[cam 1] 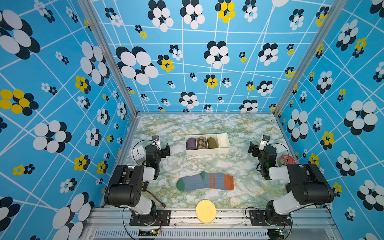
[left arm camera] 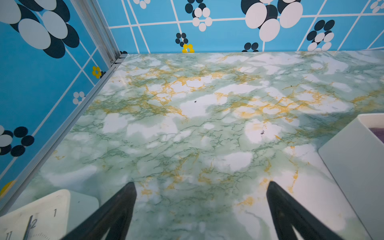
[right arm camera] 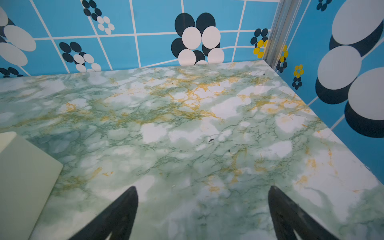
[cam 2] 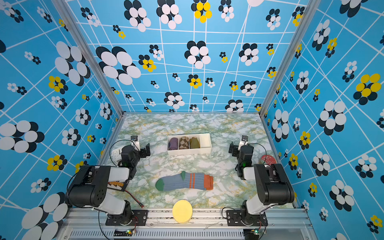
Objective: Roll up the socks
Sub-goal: 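Move both grippers from rest toward the light-blue sock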
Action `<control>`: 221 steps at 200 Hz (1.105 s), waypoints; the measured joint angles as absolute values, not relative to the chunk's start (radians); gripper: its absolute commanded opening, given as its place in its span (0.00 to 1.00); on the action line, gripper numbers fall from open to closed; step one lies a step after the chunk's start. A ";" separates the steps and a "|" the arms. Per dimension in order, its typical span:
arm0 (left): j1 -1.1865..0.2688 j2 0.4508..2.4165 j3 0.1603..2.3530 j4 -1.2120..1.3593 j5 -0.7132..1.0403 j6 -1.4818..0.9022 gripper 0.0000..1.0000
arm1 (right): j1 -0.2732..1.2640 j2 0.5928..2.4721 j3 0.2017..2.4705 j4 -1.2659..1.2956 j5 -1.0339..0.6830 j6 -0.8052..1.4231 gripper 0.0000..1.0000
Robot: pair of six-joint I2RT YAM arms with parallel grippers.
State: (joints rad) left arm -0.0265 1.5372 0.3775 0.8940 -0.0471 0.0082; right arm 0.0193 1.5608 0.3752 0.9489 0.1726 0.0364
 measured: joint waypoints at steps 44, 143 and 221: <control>-0.027 1.537 0.377 0.894 -0.047 0.008 0.99 | 0.019 1.561 0.375 0.949 0.172 0.036 0.91; -0.023 1.537 0.377 0.892 -0.011 0.008 0.81 | 0.022 1.308 0.721 0.188 0.042 0.165 0.57; -0.023 1.381 0.633 0.407 0.000 -0.111 0.03 | 0.219 1.067 0.747 -0.427 -0.036 0.336 0.47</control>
